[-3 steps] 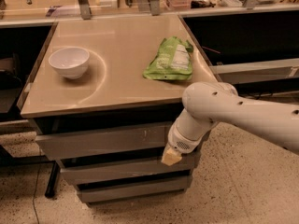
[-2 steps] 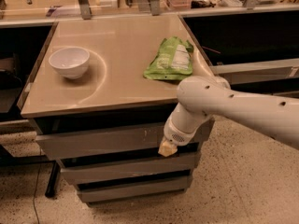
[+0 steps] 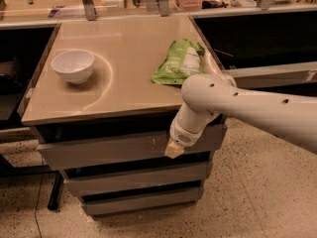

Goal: Close top drawer

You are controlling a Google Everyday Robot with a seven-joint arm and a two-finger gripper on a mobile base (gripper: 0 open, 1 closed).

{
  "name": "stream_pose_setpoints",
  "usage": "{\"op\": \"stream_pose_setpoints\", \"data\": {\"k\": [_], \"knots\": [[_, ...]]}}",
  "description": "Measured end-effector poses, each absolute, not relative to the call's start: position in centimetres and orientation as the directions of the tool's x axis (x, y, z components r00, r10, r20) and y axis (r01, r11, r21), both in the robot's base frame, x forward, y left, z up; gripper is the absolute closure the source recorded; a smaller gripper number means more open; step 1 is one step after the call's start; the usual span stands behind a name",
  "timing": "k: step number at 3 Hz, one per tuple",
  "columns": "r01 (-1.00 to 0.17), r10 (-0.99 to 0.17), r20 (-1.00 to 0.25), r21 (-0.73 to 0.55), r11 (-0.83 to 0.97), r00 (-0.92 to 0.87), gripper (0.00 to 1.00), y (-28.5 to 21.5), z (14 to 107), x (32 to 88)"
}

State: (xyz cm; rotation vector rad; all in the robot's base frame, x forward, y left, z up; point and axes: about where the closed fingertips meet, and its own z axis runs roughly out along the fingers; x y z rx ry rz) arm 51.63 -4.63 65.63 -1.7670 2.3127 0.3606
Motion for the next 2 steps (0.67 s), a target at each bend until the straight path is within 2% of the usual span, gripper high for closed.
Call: {"op": "stream_pose_setpoints", "data": {"k": [2], "knots": [[-0.965, -0.914, -0.310, 0.067, 0.252, -0.260, 0.36, -4.63, 65.63, 51.63]]}}
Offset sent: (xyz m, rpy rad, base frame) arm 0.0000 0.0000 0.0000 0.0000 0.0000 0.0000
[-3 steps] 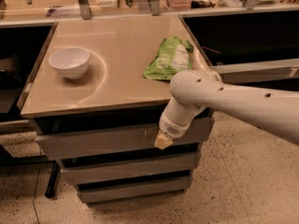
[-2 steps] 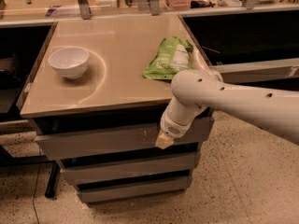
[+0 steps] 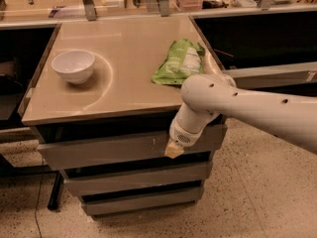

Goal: Close top drawer

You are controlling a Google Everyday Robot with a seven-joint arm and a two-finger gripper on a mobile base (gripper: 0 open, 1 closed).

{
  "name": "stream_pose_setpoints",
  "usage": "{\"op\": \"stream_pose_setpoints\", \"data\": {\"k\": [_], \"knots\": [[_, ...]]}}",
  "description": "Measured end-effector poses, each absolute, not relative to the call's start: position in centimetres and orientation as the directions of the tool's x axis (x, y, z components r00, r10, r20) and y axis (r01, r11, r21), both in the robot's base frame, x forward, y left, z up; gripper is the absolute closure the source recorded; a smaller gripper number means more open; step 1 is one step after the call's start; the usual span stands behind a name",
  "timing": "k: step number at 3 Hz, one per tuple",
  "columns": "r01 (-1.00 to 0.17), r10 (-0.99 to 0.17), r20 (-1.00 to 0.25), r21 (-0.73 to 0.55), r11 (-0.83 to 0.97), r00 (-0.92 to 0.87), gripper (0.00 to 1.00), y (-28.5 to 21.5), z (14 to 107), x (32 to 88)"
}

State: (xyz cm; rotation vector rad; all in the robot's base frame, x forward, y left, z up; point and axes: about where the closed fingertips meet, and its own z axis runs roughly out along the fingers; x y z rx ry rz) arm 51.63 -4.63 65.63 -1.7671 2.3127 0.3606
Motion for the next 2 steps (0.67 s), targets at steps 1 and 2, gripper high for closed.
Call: {"op": "stream_pose_setpoints", "data": {"k": [1, 2], "knots": [[-0.965, -0.914, -0.310, 0.067, 0.252, -0.260, 0.12, -4.63, 65.63, 51.62], [-0.965, -0.914, -0.310, 0.067, 0.252, -0.260, 0.00, -4.63, 65.63, 51.62]]}}
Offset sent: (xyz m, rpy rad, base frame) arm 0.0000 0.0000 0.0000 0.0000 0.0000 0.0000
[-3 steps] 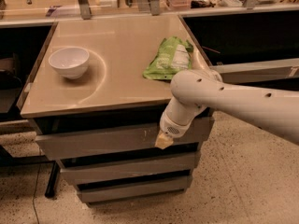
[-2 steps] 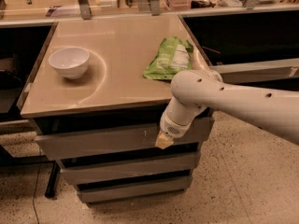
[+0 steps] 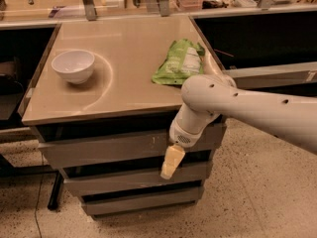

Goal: Close top drawer

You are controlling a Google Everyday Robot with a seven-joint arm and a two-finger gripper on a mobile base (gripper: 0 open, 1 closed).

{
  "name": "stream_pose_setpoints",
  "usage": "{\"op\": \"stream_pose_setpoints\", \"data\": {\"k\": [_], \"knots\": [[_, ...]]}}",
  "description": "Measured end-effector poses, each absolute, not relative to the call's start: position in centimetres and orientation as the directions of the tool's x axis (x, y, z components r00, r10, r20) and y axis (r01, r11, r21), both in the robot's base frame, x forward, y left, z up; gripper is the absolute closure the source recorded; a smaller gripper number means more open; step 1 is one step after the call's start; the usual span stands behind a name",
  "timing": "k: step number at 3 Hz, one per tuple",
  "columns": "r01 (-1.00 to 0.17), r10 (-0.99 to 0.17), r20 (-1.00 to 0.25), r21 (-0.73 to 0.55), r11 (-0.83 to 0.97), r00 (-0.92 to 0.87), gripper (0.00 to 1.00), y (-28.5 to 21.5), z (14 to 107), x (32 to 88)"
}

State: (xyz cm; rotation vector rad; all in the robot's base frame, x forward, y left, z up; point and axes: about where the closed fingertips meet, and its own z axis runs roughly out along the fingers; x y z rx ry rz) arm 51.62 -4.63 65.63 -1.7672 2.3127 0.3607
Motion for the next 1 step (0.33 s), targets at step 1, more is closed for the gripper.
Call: {"op": "stream_pose_setpoints", "data": {"k": [1], "knots": [[-0.965, -0.914, -0.310, 0.067, 0.252, -0.260, 0.00, -4.63, 65.63, 51.62]]}}
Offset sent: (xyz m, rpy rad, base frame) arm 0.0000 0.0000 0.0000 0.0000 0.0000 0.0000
